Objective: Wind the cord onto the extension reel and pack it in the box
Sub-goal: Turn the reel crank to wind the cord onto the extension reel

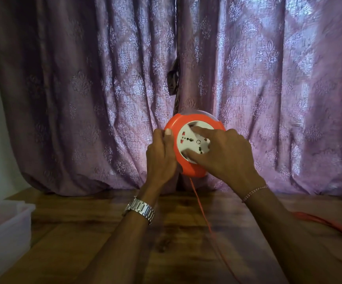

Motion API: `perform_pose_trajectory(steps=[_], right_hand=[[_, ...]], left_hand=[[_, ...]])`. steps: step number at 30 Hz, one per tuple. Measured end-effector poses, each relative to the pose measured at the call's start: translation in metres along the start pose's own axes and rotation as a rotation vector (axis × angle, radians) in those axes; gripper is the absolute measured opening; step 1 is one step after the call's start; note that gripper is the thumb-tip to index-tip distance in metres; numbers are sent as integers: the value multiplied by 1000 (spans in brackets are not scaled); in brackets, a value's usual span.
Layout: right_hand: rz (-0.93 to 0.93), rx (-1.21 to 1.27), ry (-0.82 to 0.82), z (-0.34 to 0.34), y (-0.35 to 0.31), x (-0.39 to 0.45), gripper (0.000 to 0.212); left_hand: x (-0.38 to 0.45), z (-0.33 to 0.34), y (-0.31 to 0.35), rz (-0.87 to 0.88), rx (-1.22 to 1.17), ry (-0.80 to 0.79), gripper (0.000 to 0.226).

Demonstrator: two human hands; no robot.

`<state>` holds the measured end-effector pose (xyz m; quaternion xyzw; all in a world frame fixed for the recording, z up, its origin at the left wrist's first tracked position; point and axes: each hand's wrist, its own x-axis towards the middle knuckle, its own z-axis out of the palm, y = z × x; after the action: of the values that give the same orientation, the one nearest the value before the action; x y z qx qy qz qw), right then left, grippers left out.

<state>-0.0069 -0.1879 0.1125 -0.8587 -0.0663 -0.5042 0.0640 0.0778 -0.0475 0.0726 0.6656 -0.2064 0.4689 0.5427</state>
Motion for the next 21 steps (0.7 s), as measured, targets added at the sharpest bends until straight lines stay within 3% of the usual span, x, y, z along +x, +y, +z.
perform_pose_trajectory(steps=[3,6,10,13,15,21], right_hand=[[35,-73,21,3,1,3,68],[-124,-176,98,-2,3,5,54],[-360,-7,29,-14,11,13,31],[-404,57,-228,-22,11,12,53],[-395,30,-311,-24,7,10,66],[-376,-87,-263,-22,4,11,60]], left_hand=[[0,-1,1,-18,-2,-14,36],[-1,-2,3,-24,4,-11,39],[0,-2,5,-81,-54,16,47],[1,-4,5,-87,-63,9,42],[0,-4,7,-67,-52,8,37],[-3,-1,10,-49,-30,-9,33]])
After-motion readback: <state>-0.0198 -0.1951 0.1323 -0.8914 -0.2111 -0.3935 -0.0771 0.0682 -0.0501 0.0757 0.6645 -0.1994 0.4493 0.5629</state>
